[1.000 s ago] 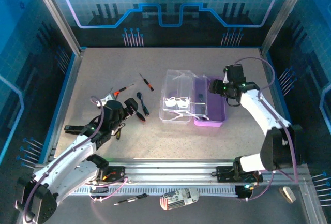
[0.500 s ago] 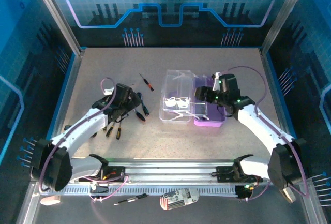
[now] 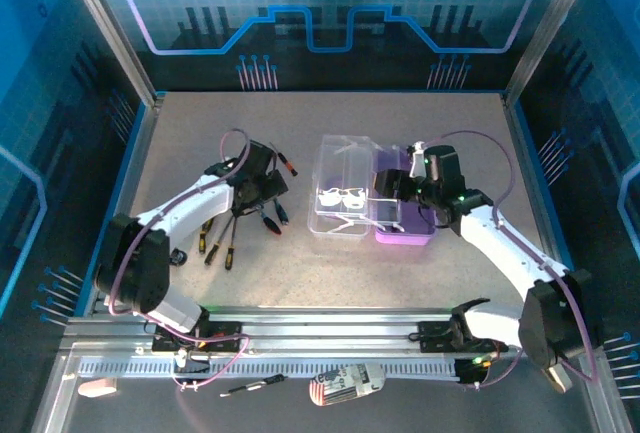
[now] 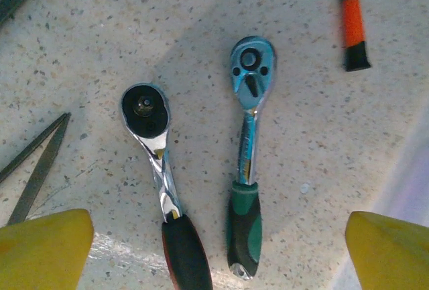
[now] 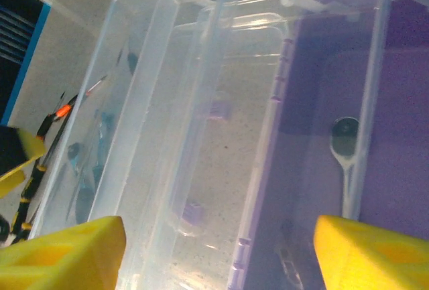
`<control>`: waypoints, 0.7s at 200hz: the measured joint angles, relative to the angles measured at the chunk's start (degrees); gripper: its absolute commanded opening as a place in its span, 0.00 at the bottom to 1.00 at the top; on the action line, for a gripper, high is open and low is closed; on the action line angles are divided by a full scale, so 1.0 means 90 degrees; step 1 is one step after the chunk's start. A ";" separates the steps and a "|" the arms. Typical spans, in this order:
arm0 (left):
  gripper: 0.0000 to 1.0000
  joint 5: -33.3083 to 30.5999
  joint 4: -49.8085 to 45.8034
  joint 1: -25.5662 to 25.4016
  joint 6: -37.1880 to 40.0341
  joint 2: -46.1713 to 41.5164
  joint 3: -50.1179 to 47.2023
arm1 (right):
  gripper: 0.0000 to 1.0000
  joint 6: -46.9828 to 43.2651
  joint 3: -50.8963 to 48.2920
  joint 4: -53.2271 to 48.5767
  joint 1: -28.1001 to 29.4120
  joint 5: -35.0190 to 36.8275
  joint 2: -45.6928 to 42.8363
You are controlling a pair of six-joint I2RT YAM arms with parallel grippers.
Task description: Pack the tool kit
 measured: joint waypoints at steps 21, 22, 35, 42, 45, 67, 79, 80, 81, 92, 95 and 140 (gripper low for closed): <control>0.58 0.0007 -0.0024 0.0015 0.0051 0.0058 -0.0053 | 0.55 0.0080 0.0012 -0.0058 0.0000 -0.0153 0.0022; 0.58 0.0005 -0.0027 0.0015 0.0092 0.0058 -0.0058 | 0.55 0.0090 0.0012 -0.0061 0.0000 -0.0158 0.0022; 0.56 0.0002 0.0041 0.0027 0.0114 0.0058 -0.0131 | 0.53 0.0124 0.0012 -0.0080 0.0000 -0.0189 0.0010; 0.56 -0.0005 0.0058 0.0034 0.0141 0.0058 -0.0187 | 0.52 0.0129 0.0012 -0.0095 0.0000 -0.0192 -0.0012; 0.56 -0.0017 0.0063 0.0036 0.0148 0.0058 -0.0209 | 0.52 0.0134 0.0012 -0.0102 0.0000 -0.0194 -0.0019; 0.56 -0.0051 0.0056 0.0066 0.0221 0.0119 -0.0301 | 0.52 0.0134 0.0012 -0.0136 0.0000 -0.0206 -0.0180; 0.54 -0.0070 0.0070 0.0095 0.0245 0.0253 -0.0294 | 0.52 0.0136 0.0012 -0.0146 0.0000 -0.0206 -0.0272; 0.54 -0.0073 0.0070 0.0097 0.0243 0.0265 -0.0294 | 0.52 0.0134 0.0012 -0.0146 0.0000 -0.0209 -0.0284; 0.54 -0.0075 0.0070 0.0100 0.0248 0.0287 -0.0291 | 0.52 0.0136 0.0012 -0.0143 0.0000 -0.0206 -0.0287; 0.52 -0.0102 0.0058 0.0117 0.0284 0.0464 -0.0289 | 0.48 0.0134 0.0012 -0.0146 0.0000 -0.0209 -0.0340; 0.52 -0.0112 0.0056 0.0121 0.0287 0.0508 -0.0289 | 0.47 0.0136 0.0012 -0.0146 0.0000 -0.0206 -0.0350; 0.50 -0.0214 0.0090 0.0155 0.0435 0.0879 -0.0287 | 0.43 0.0177 -0.0073 -0.0146 0.0000 -0.0323 -0.0374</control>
